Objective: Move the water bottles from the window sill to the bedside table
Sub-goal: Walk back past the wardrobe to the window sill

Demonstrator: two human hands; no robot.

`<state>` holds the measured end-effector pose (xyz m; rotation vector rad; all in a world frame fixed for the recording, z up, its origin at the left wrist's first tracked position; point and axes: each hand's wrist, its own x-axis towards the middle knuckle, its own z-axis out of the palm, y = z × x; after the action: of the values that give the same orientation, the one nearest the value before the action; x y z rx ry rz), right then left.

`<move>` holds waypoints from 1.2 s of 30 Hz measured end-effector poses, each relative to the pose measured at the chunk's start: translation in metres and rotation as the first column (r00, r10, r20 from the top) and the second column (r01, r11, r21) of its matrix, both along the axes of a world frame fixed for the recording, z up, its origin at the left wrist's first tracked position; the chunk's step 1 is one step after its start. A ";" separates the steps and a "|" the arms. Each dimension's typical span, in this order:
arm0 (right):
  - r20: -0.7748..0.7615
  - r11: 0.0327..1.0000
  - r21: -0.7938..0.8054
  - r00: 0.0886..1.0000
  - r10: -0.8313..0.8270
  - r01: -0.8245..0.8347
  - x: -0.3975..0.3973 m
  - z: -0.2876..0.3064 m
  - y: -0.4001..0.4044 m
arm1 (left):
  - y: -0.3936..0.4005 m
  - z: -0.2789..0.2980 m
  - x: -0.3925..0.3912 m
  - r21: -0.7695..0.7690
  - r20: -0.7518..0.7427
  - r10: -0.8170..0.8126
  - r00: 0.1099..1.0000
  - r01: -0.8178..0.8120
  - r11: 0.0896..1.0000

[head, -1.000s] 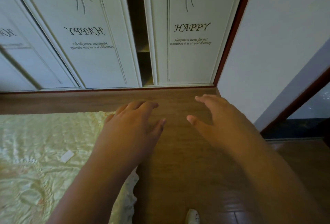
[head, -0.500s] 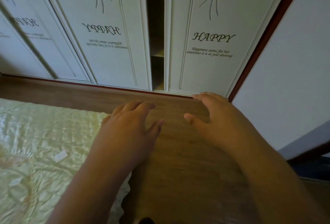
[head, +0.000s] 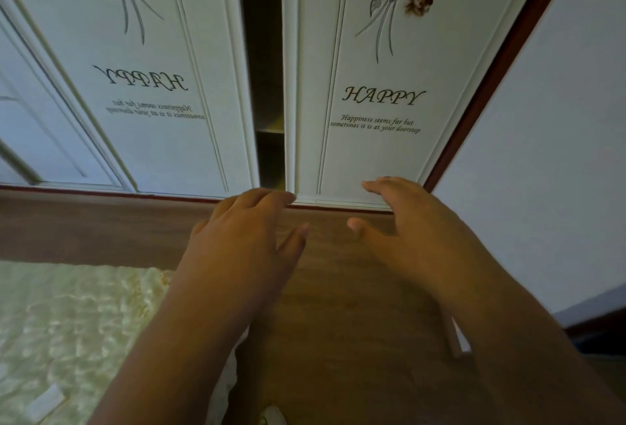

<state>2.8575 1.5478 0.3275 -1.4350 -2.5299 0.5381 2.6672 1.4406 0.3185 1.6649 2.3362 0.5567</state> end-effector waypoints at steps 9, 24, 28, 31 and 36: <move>-0.001 0.999 -0.023 0.999 0.049 -0.049 -0.085 -0.008 0.051 | 0.050 0.000 -0.080 -0.007 -0.004 0.014 1.000 -0.014 1.000; -0.033 0.961 -0.081 0.965 0.261 -0.263 -0.201 -0.021 0.167 | 0.115 -0.003 -0.154 -0.035 -0.065 0.298 0.952 -0.300 0.953; -0.038 0.943 -0.101 0.948 0.315 -0.317 -0.219 -0.024 0.222 | 0.161 0.008 -0.157 -0.016 -0.100 0.352 0.930 -0.356 0.934; -0.062 0.929 -0.091 0.933 0.354 -0.359 -0.231 -0.016 0.261 | 0.196 0.017 -0.160 -0.013 -0.109 0.407 0.907 -0.411 0.912; -0.045 0.895 -0.027 0.895 0.444 -0.445 -0.250 0.003 0.313 | 0.241 0.018 -0.161 -0.016 -0.097 0.480 0.872 -0.483 0.875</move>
<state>2.6079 1.8607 0.3304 -0.8318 -2.8361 0.6742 2.5061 1.6818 0.3362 1.0957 2.8243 0.5198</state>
